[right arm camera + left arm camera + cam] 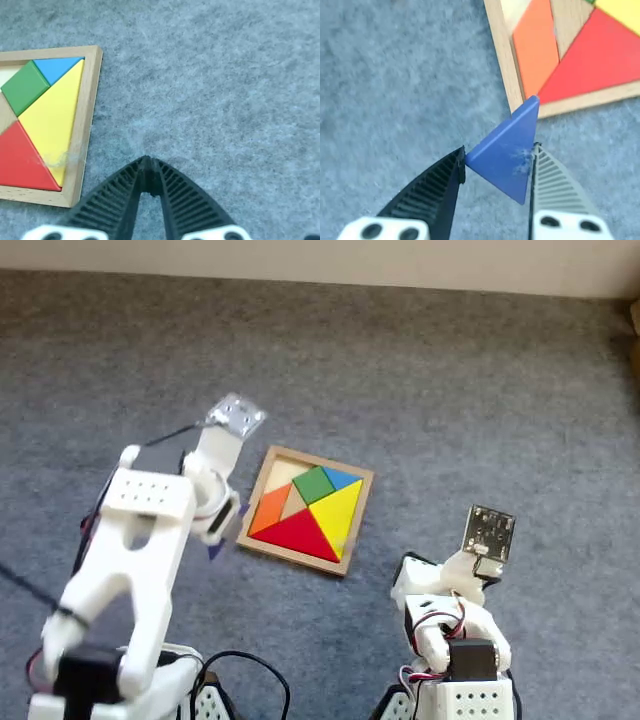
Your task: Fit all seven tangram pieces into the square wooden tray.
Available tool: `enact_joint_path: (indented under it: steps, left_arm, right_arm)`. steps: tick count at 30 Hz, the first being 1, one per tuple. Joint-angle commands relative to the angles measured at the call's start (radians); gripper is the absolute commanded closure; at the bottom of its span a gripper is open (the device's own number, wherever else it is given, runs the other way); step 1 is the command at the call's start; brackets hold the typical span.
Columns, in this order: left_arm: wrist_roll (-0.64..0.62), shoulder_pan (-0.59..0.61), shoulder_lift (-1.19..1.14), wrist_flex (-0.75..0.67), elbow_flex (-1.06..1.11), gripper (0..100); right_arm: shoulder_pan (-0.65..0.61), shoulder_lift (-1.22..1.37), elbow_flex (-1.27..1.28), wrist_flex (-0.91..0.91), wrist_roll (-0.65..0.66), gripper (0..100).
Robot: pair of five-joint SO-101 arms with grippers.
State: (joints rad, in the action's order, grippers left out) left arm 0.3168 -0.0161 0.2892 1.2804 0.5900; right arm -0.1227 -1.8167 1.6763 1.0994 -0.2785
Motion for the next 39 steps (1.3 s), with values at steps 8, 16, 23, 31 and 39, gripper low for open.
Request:
enact_joint_path:
  steps: [8,16,23,31,39]
  left_arm:
    - [0.011,-0.154,-0.369,0.012,-0.449,83]
    - [0.072,-0.156,-0.674,0.109,-0.806,82]
    - [0.072,-0.170,-0.852,0.180,-1.035,82]
    - [0.040,-0.166,-0.912,0.275,-1.148,69]
    - [0.020,-0.150,-0.909,0.276,-1.148,70]
  right_arm:
    - [0.010,-0.013,0.137,0.010,0.011,99.4]
    - [0.008,-0.013,0.137,0.010,0.011,99.4]
    - [0.007,-0.015,0.137,0.010,0.011,99.4]
    - [0.007,-0.015,0.137,0.010,0.011,99.4]
    - [0.007,-0.015,0.137,0.010,0.011,99.4]
